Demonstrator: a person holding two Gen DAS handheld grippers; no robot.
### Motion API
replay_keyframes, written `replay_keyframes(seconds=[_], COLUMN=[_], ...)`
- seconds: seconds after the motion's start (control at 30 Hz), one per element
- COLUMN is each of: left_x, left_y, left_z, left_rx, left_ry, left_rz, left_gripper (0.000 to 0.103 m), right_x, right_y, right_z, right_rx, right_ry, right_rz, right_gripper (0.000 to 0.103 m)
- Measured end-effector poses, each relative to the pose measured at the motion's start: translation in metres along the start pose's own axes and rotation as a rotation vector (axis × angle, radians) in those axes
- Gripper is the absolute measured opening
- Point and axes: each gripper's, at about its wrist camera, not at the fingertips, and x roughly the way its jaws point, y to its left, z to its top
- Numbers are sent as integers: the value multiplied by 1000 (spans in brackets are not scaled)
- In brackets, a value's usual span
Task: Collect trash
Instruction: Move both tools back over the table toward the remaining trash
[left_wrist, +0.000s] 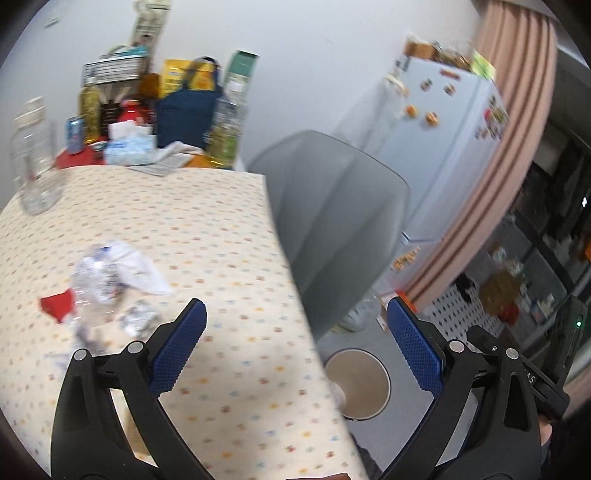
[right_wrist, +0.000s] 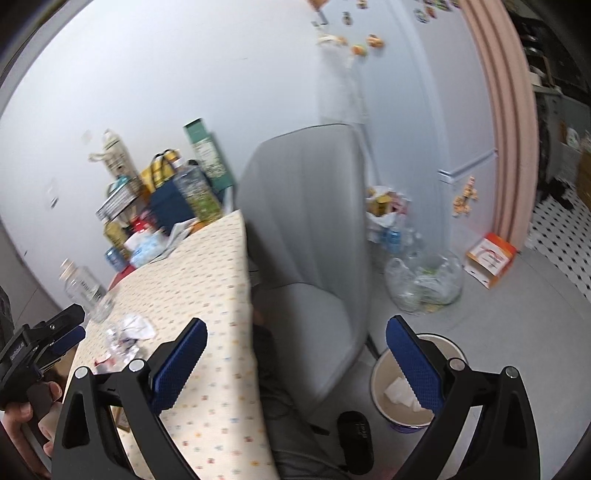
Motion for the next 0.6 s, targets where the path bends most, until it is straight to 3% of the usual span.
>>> replay_keyframes(seconds=[0.6], left_x=[-57], left_y=[117], left_z=[-18], left_rx=[-142], left_ry=[-79], left_rz=[135], left_gripper=[97], right_x=[27], right_y=[114], right_z=[-13], right_rx=[-144], right_ry=[62], right_rz=[148], right_gripper=[95])
